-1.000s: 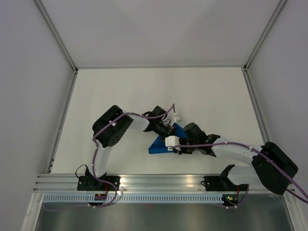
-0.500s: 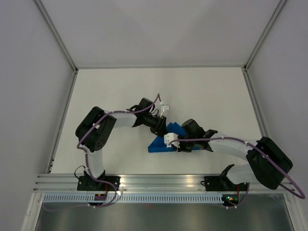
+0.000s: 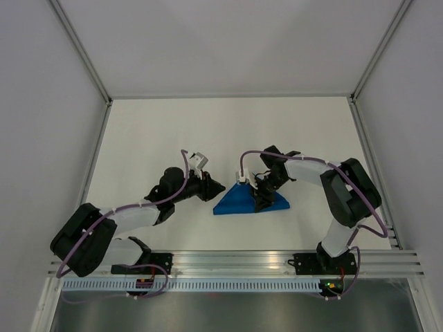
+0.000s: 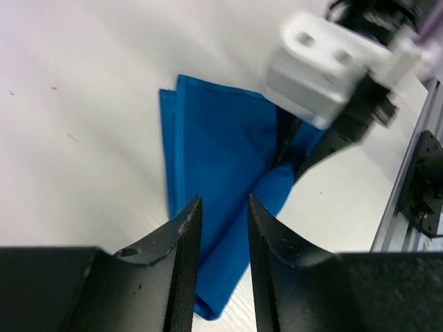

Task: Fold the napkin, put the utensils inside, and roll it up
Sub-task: Roll the napkin with the utensil

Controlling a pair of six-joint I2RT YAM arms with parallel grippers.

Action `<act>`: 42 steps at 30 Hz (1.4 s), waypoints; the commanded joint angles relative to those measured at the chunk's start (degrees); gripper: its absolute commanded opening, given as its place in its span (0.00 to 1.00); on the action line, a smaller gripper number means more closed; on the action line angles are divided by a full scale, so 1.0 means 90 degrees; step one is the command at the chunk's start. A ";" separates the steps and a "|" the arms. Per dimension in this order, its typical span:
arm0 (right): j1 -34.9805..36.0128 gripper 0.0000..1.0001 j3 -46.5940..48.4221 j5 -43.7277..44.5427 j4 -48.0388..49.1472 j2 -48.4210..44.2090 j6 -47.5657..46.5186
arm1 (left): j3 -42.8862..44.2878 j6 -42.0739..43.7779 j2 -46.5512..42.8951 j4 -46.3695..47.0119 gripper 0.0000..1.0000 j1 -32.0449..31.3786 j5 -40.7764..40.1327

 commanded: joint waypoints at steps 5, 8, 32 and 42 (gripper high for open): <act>-0.0279 0.11 0.0684 0.0224 -0.1326 0.1399 -0.0665 | -0.0676 0.1574 -0.0755 0.1612 0.38 -0.1618 -0.2465; -0.0338 0.11 0.0957 0.0146 -0.1551 0.1673 -0.0714 | -0.0413 0.2462 -0.0494 0.1193 0.41 -0.2322 -0.2821; -0.0446 0.11 0.1212 0.0399 -0.1620 0.2025 -0.0577 | 0.1248 0.4887 0.2867 0.0440 0.67 -0.3779 -0.3594; -0.0455 0.12 0.1193 0.0409 -0.1581 0.1976 -0.0538 | 0.1901 0.4332 0.3277 -0.1112 0.05 -0.3769 -0.3301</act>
